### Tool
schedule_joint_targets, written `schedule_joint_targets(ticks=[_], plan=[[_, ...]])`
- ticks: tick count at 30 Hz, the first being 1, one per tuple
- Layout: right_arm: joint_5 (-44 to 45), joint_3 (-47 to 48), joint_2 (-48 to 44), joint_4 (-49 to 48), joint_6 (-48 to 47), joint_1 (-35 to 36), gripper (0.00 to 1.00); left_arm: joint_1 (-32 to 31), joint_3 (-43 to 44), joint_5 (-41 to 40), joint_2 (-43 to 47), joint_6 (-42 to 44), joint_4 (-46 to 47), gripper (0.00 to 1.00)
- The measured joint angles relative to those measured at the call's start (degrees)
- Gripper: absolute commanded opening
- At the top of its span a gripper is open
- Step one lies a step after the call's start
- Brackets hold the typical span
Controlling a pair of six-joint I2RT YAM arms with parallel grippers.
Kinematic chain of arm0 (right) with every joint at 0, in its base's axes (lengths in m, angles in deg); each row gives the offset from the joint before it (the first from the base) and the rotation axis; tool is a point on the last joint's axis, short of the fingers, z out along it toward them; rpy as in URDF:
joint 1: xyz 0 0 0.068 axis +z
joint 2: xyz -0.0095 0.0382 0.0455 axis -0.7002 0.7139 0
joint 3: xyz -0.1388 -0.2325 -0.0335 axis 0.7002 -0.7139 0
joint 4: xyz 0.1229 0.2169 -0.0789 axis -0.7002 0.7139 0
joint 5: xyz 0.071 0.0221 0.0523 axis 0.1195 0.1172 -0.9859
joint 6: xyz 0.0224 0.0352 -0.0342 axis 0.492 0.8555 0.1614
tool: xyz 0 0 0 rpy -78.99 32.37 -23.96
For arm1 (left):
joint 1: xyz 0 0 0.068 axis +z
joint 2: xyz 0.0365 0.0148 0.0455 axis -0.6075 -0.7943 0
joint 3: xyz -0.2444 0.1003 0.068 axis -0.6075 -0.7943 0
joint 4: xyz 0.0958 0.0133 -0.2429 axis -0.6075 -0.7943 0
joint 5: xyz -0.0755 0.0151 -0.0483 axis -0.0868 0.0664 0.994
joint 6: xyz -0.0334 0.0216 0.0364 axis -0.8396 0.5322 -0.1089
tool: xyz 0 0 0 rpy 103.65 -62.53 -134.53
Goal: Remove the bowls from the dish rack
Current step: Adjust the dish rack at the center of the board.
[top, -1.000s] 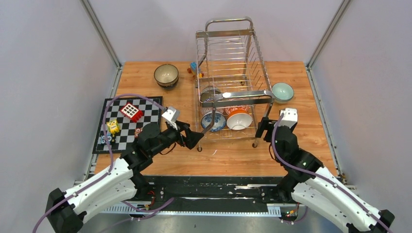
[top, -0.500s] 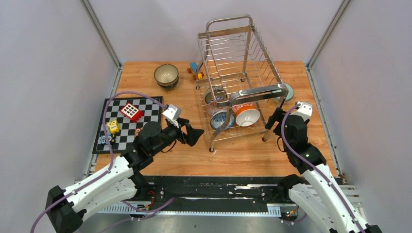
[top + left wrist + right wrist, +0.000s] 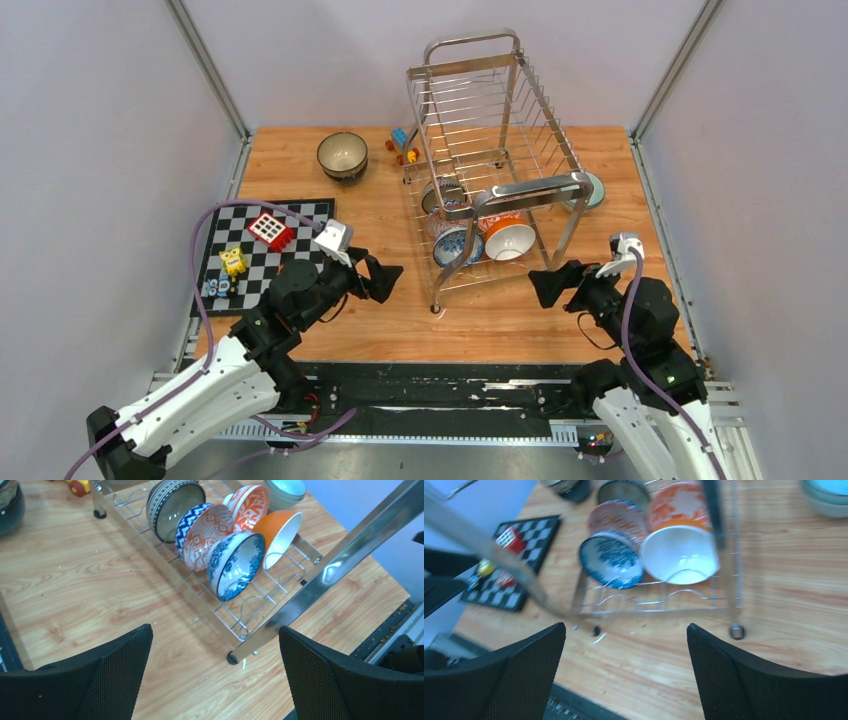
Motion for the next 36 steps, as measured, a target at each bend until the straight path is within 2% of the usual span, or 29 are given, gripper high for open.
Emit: schedule_joint_targets(ticks=[7,11,14,16,21,24,29,33,36], plan=[[-17.22,0.17,0.90,0.81,-0.04,0.02,0.94,0.00,0.00,-2.93,1.46,-2.05,-4.17,0.98],[-21.33,0.17,3.08,-0.76,0.31,1.42,0.94,0.00,0.00,-3.93,1.53,-3.50,-4.90,0.98],[-20.31,0.15,5.01,-3.52,0.68,6.69,0.94,0.00,0.00,-4.70,1.46,-4.11,-5.22,0.98],[-16.33,0.11,6.75,-5.62,0.68,13.92,0.93,0.00,0.00,-5.22,1.42,-4.46,-5.64,0.98],[5.25,-2.23,13.92,-15.74,-1.07,38.64,0.92,0.00,0.00,-6.45,1.44,-5.11,-6.23,0.98],[18.29,-5.90,19.47,-26.25,-3.15,47.41,0.93,0.00,0.00,-7.06,1.88,-5.18,-6.64,0.98],[33.86,-8.50,32.63,-42.29,-5.57,50.62,0.94,0.00,0.00,-7.98,4.11,-5.20,-8.04,0.98],[40.02,-6.56,41.88,-49.29,-6.40,50.64,0.92,0.00,0.00,-8.48,6.36,-5.40,-9.14,0.98],[43.08,-3.98,46.07,-52.04,-6.40,50.71,0.86,0.00,0.00,-8.90,8.04,-5.64,-9.73,0.98]])
